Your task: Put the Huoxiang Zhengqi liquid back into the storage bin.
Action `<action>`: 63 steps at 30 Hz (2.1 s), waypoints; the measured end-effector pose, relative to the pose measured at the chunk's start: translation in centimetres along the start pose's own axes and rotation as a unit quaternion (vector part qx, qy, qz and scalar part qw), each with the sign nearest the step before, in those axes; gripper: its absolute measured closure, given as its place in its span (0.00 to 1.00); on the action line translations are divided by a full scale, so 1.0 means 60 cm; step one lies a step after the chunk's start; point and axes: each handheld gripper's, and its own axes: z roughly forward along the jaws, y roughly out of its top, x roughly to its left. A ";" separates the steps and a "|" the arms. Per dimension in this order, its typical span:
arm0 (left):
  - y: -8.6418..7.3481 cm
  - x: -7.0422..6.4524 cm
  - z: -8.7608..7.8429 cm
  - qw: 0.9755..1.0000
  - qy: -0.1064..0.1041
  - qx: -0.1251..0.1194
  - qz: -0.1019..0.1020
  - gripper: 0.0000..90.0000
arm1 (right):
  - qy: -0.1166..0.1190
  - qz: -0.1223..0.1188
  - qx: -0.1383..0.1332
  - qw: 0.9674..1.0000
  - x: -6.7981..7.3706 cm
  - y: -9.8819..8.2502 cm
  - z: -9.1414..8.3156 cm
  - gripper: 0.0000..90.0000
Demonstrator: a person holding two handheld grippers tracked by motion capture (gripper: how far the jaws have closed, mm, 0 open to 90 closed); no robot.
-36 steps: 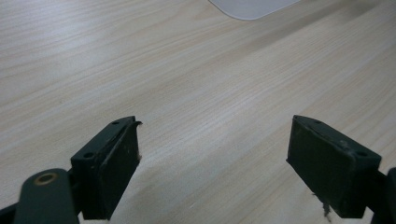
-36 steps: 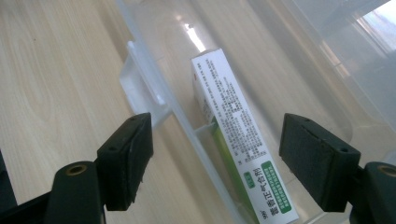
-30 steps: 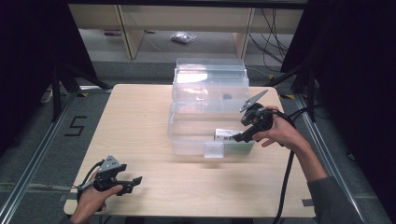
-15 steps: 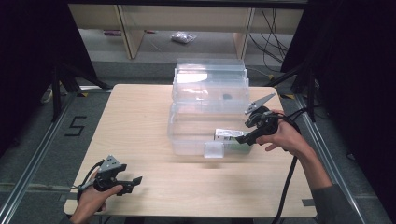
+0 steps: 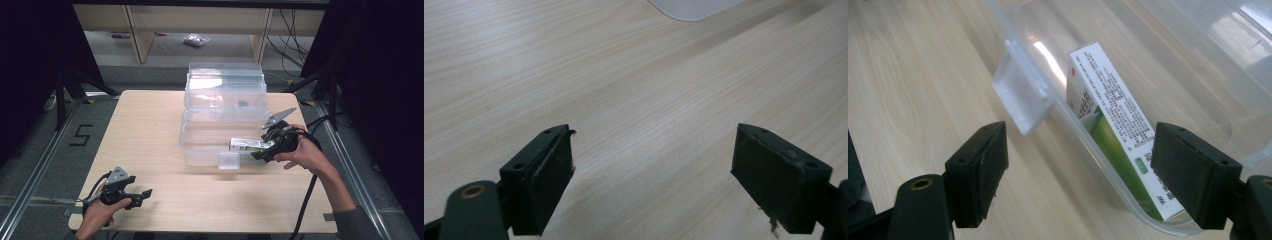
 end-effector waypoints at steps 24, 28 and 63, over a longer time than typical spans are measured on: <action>0.001 0.000 -0.001 1.000 -0.001 0.001 0.000 0.18 | 0.020 -0.008 -0.047 0.999 0.046 -0.024 0.009 0.24; 0.000 -0.003 0.002 1.000 0.000 -0.009 -0.009 0.18 | 0.022 -0.007 -0.050 0.998 0.053 -0.032 0.010 0.24; 0.001 -0.001 -0.001 1.000 -0.003 0.005 0.002 0.18 | 0.028 0.027 -0.072 0.997 0.089 -0.119 0.048 0.24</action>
